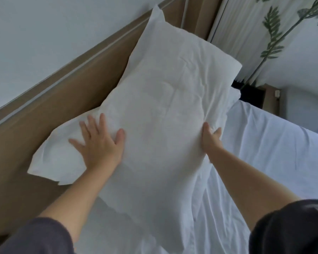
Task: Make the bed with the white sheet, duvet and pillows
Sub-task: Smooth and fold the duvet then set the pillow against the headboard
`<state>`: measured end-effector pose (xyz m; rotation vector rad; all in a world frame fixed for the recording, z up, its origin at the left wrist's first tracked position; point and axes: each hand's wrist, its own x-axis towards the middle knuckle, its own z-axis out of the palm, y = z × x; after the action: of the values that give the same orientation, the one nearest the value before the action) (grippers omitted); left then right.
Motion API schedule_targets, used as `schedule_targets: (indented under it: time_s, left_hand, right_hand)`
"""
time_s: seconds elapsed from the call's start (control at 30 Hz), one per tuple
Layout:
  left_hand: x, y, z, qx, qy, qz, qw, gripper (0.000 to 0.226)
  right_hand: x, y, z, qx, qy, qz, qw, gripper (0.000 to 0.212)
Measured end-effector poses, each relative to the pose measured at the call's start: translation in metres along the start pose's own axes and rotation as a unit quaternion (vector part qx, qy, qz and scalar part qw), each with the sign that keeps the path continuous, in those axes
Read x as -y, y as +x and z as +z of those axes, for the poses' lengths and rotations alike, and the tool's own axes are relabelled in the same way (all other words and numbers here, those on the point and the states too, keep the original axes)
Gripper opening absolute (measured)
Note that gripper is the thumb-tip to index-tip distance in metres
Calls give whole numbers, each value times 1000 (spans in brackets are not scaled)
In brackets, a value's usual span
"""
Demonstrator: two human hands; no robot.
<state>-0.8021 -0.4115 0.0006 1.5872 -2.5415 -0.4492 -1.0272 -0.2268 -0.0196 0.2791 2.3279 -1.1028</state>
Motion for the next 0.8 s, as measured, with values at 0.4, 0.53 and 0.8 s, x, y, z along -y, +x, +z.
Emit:
schedule_targets:
  time_s: [0.4,0.53,0.8]
  left_hand:
    - [8,-38,26,53,-604,-459,649,144]
    - [-6,-1,15,106,-630,-381,668,129]
    - [19,-15,34,109,-587,-355,719,130]
  right_hand:
    - [-44,-49,46,129,191,127,965,121]
    - [-20,-43,58,125,209,67,968,116]
    - [-23,-48,59,113,181,51,976,115]
